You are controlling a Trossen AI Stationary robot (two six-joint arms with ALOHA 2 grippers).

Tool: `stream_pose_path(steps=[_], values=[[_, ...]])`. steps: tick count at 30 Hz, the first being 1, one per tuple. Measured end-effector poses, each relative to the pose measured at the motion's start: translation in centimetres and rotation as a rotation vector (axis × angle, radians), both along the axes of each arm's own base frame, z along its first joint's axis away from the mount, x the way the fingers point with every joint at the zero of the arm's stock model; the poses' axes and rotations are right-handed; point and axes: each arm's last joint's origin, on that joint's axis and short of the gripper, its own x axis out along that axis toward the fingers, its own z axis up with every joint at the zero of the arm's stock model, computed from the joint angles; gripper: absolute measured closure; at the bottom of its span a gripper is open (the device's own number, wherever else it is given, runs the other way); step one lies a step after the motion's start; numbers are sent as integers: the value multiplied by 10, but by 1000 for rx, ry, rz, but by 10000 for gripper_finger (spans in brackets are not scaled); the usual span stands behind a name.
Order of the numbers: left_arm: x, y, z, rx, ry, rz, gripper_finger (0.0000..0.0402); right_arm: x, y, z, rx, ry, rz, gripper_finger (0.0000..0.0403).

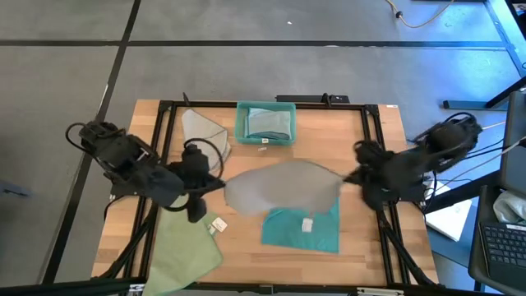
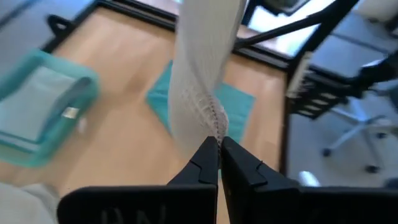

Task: Fold microfiber towels
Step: Fold the gray towel

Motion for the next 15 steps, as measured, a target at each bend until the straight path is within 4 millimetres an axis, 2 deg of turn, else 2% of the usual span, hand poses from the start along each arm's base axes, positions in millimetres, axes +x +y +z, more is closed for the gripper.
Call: stream_pose_path(steps=[3, 8, 11, 15], values=[[-5, -9, -1, -82, 17, -33, 402, -8, 11, 18, 166, -55, 133, 398], [-7, -31, 1, -270, 24, -126, 402, -4, 40, 29, 384, -120, 263, 397], [-9, -39, 6, -338, -18, -165, 402, 0, 50, 34, 444, -164, 303, 397], [-13, -33, 5, -289, -4, -144, 402, -3, 46, 33, 422, -149, 299, 397]])
